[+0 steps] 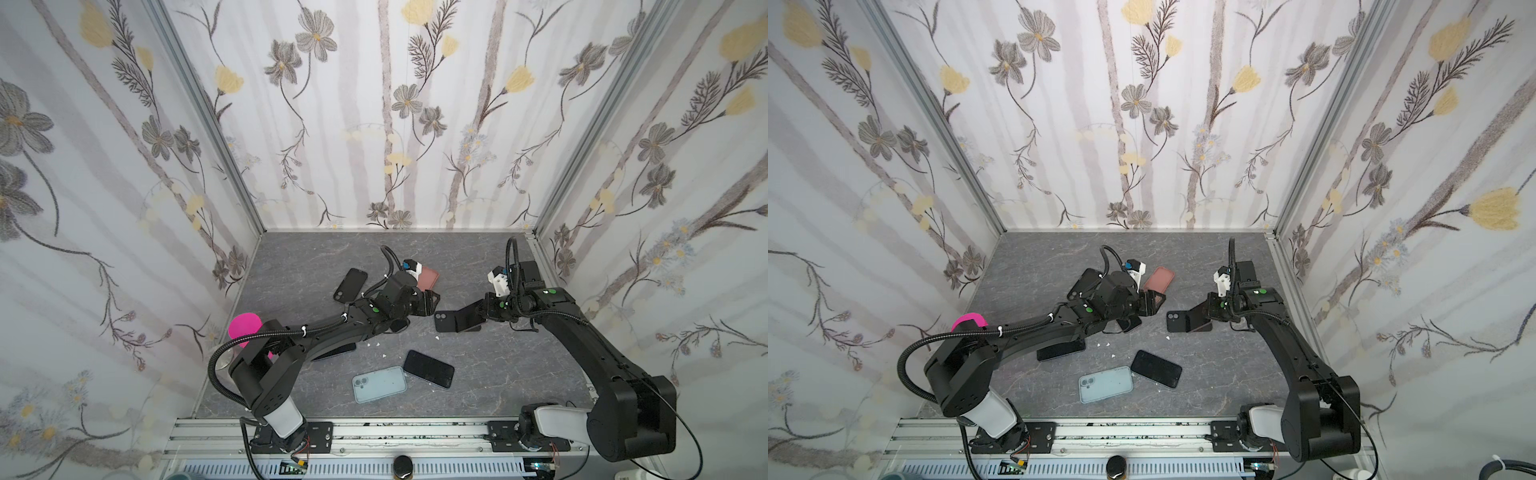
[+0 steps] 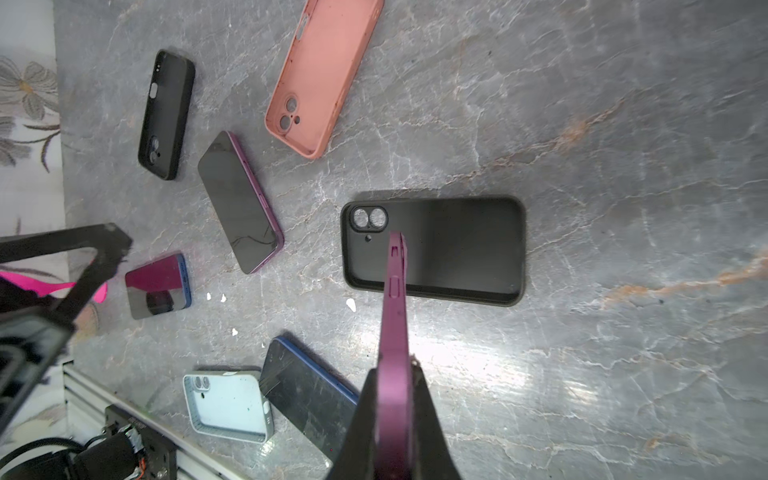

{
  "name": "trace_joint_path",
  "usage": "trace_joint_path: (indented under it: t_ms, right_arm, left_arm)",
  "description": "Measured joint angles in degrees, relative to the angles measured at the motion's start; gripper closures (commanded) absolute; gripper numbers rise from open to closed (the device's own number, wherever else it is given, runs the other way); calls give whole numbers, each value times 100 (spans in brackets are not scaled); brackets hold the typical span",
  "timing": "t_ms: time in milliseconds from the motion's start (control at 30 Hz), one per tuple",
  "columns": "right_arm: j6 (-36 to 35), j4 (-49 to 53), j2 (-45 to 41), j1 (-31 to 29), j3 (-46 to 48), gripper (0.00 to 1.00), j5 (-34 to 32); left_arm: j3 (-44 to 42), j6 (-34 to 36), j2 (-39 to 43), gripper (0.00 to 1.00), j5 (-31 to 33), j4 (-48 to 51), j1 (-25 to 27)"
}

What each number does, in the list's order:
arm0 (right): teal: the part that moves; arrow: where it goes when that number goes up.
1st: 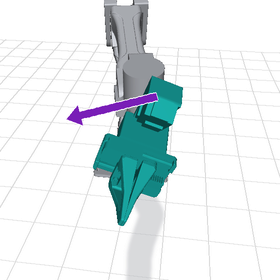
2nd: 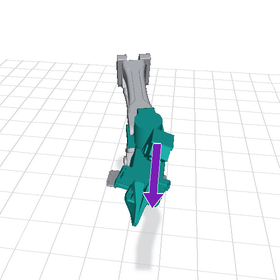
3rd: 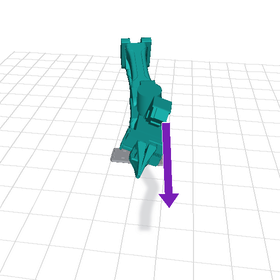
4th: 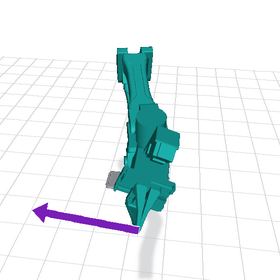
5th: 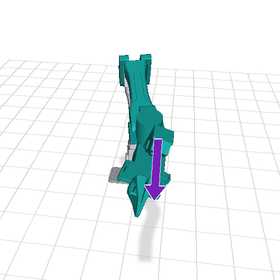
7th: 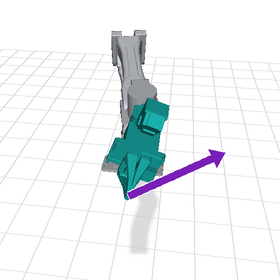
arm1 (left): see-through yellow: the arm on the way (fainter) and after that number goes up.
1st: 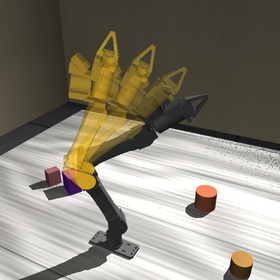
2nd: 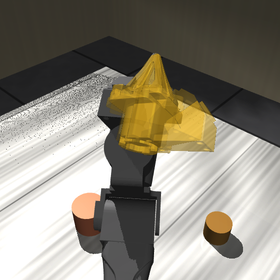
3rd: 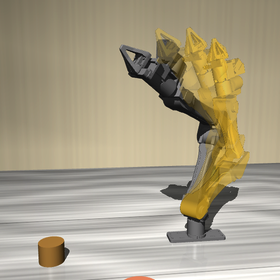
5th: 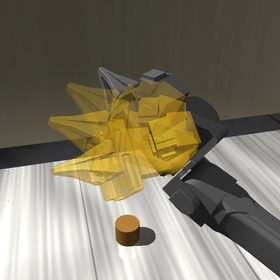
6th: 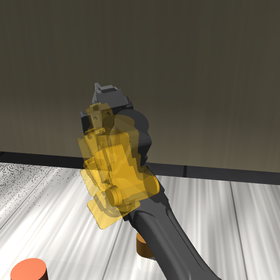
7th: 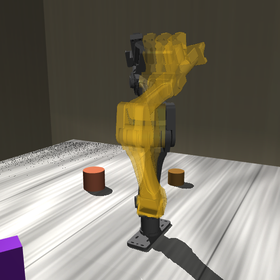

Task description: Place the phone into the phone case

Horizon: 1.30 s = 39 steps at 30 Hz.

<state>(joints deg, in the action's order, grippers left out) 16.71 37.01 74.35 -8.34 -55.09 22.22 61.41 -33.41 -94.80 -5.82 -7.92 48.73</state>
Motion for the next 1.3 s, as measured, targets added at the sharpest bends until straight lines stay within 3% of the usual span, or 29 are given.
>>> trace_joint_path:
  t_ms: [767, 1300]
  right_arm:
    - [431, -1005, 308, -120, 487, 100, 533]
    - [929, -1320, 236, -205, 743, 100, 802]
  left_arm:
    - [334, -46, -1080, 39, -341, 264, 90]
    - [326, -70, -1248, 41, -490, 299, 90]
